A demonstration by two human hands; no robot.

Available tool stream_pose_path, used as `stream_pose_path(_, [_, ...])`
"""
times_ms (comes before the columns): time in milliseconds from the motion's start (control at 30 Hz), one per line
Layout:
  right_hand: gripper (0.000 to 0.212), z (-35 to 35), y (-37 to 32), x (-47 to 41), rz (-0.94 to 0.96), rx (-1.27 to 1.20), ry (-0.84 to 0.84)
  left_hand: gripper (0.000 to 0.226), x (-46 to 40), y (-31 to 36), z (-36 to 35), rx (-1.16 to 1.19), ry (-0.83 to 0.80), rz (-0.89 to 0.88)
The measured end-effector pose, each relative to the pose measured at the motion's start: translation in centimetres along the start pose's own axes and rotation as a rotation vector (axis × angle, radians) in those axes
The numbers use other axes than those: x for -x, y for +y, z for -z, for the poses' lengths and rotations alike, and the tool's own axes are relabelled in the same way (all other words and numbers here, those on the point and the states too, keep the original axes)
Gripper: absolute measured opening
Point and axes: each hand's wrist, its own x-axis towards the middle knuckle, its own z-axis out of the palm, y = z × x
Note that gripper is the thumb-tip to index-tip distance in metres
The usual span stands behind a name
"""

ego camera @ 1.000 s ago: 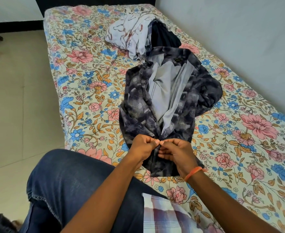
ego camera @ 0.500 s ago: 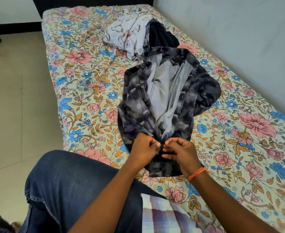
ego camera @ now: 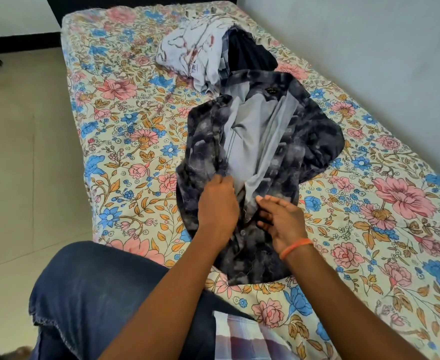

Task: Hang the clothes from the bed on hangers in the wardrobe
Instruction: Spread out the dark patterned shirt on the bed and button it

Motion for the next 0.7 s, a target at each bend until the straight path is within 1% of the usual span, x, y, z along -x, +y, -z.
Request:
stream_pose_path(67, [0.011,0.1,0.3,0.0,0.008,0.009,0.018,0.014,0.0,-0.9,-0.9,0.068,0.030,0.116])
stream_pose_path(133, [0.010,0.2,0.5,-0.2,0.021,0.031,0.019,0.018,0.2,-1.7,-1.6,0.131,0.034,0.186])
stream_pose_path(233, [0.008,-0.1,0.9,-0.4,0.037,0.091,0.007,0.017,0.3,-1.8,-1.7,0.225,0.036,0.188])
stream_pose_path(333, [0.005,-0.5,1.0,-0.7,0.064,0.101,0.036,0.013,0.0,-1.4,-1.5,0.255,0.020,0.206])
stream_pose_path(400, [0.006,-0.6,1.0,-0.8,0.109,0.104,0.071,0.013,0.0,-1.4,-1.4,0.283,0.004,0.247])
stream_pose_path(467, [0.009,-0.5,1.2,-0.7,0.196,0.141,0.098,0.015,0.1,-1.6,-1.4,0.283,-0.001,0.250])
stream_pose_path(500, [0.009,-0.3,1.3,-0.7,0.268,0.188,0.108,0.016,0.2,-1.8,-1.4,0.274,-0.001,0.239])
stream_pose_path(567, [0.009,0.1,1.3,-0.5,0.484,0.355,0.132,0.020,0.3,-2.0,-1.5,0.263,-0.012,0.224])
stream_pose_path(667, [0.003,0.6,0.7,0.0,0.915,0.620,0.155,0.021,0.4,-2.0,-1.1,0.340,-0.038,0.217])
stream_pose_path(700, [0.004,0.7,0.5,0.1,1.052,0.718,0.158,0.020,0.5,-1.8,-0.8,0.383,-0.044,0.207])
